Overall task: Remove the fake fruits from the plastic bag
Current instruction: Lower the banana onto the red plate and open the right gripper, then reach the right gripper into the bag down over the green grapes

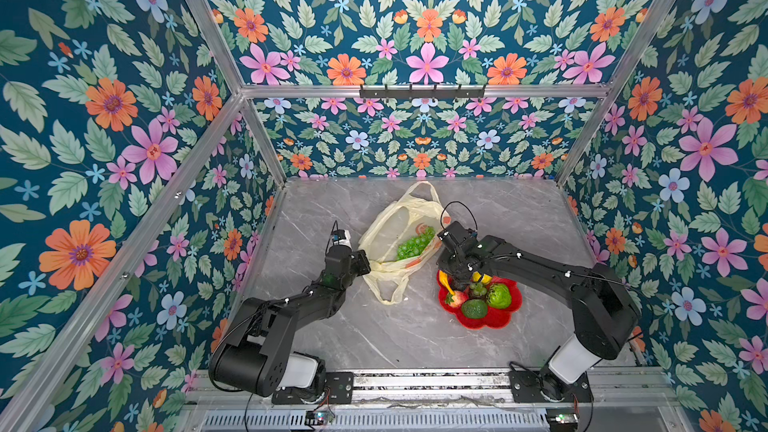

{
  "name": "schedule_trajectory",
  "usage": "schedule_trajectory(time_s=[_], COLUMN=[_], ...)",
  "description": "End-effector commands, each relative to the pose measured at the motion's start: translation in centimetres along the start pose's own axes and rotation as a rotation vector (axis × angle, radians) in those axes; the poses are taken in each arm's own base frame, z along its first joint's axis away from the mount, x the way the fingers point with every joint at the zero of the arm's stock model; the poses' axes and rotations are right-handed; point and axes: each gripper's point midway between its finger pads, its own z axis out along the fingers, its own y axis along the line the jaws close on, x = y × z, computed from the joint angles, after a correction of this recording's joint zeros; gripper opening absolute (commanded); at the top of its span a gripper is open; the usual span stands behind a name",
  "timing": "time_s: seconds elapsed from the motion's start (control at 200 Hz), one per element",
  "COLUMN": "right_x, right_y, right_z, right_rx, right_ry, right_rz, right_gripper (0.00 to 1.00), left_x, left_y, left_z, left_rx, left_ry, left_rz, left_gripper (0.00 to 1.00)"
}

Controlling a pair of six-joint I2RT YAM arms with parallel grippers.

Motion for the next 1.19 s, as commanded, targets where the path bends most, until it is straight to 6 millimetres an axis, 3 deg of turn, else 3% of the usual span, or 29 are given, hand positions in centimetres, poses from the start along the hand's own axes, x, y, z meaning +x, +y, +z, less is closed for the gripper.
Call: schedule_trajectory(time_s=[0.0,0.345,0.6,0.985,1.0,1.11,1.19], right_x=[0.2,0.5,0.4,-0.5,-0.8,-1.6,-1.9], right_y=[-0.6,-2.1,-1.6,-1.7,-1.2,-0.5,1.9], right_z=[0.5,1.0,0.9,-0.2,-1.3,-3.5,-5.0], right_rx=[0.027,0.070,0.059,0.067,0.041,0.031,-0.050], right_ry=[0.013,0.014,0.015,-0.037,-0.053,-0.124,-0.176], right_rz=[0.029,0.050,0.039,-0.004,-0.008,-0.068,-0.150], right_gripper=[0.32,0.34,0.48,0.51,0.51,0.52,0.52], left_x=[-0.5,-0.5,-0.5,-0.5,-0.4,-0.4,0.0], left_y=[-0.4,-0.3,-0.2,-0.5,-0.5,-0.8,-1.4], left_z=[0.0,0.1,0.1,0.2,0.3,0.4,0.5], left_rx=[0.014,0.008,0.007,0.017,0.018,0.016,0.012], left_ry=[-0.017,-0.016,-0.014,-0.010,-0.008,0.003,0.024], left_rz=[0.001,0.003,0.004,0.009,0.011,0.034,0.068], left_gripper=[0.00,0.00,0.00,0.00,0.00,0.00,0.00])
